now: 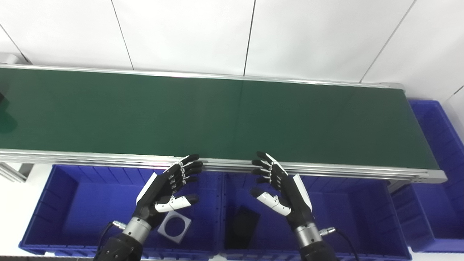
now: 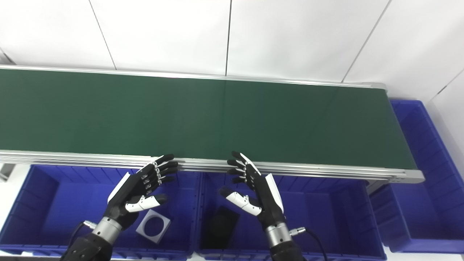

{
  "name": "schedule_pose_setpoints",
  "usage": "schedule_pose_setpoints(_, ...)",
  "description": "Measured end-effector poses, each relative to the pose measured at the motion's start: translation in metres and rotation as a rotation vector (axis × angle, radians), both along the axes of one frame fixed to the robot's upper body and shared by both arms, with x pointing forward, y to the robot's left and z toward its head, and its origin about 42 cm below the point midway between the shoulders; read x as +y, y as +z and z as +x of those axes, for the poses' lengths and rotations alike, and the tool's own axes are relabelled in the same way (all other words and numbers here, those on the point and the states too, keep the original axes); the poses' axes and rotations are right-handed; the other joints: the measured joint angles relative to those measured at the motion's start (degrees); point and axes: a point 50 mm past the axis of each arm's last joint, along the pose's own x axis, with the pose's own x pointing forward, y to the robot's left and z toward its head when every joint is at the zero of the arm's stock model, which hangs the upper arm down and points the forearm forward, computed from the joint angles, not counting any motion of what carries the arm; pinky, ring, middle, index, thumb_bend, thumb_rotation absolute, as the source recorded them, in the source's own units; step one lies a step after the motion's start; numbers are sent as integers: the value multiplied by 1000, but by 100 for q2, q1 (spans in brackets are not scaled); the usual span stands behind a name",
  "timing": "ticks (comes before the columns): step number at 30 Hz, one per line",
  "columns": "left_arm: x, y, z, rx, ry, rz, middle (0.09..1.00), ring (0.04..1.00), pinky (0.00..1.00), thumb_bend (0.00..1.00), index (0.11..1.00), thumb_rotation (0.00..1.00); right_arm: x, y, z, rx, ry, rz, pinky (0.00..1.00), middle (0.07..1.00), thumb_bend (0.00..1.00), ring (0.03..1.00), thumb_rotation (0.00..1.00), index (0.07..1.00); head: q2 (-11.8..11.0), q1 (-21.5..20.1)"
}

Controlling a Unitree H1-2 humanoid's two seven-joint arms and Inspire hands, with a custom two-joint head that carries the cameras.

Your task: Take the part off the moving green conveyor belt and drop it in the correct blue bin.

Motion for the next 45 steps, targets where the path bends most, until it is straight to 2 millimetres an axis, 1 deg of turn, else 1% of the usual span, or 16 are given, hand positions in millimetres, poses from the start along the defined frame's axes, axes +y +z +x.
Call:
schedule_pose_setpoints(2, 1, 0, 0, 0, 0, 1, 830, 827, 788, 1000, 871, 389, 1, 0, 0, 0, 0, 2, 677, 823, 764, 754, 629, 891, -70, -87)
schedule_pose_setpoints(6, 2, 0, 0, 1, 0, 5, 834, 829, 788, 1000, 875, 391, 4, -1, -1, 4, 2, 4, 679, 825, 756, 756, 625, 893, -140, -140)
schedule_pose_setpoints(13, 4, -1, 0, 4, -2, 9, 834, 835, 804, 1000, 876, 400, 5, -2, -2, 10, 2, 6, 681, 825, 759, 761, 621, 889, -149, -123)
schedule_pose_setpoints(21, 4, -1, 0, 1, 0, 10, 844, 834, 773, 1000, 881, 416, 5, -5, -3, 20, 2, 5, 693, 826, 766, 763, 604, 887, -220, -123)
schedule_pose_setpoints(25, 6, -1, 0, -6, 7, 10, 844, 836, 777, 1000, 881, 415, 5, -8, -3, 31, 1, 5, 693, 826, 766, 763, 604, 886, -220, -123)
schedule_pose_setpoints(28, 6, 0, -1, -23, 11, 8, 843, 837, 777, 1000, 880, 418, 5, -9, -3, 34, 2, 5, 696, 826, 772, 765, 606, 885, -263, -114)
schedule_pose_setpoints(37, 11, -2, -9, -19, 34, -4, 841, 853, 818, 1000, 876, 395, 6, -9, -4, 35, 4, 5, 695, 824, 783, 763, 617, 887, -299, -105)
schedule_pose_setpoints(38, 12, -2, -10, -18, 39, -12, 840, 854, 820, 1000, 876, 394, 6, -9, -4, 35, 5, 5, 695, 823, 783, 762, 617, 886, -334, -97)
schedule_pose_setpoints(45, 12, -2, -10, -26, 46, -17, 840, 858, 827, 1000, 878, 376, 7, -11, -4, 41, 7, 5, 692, 823, 793, 760, 622, 881, -360, -88)
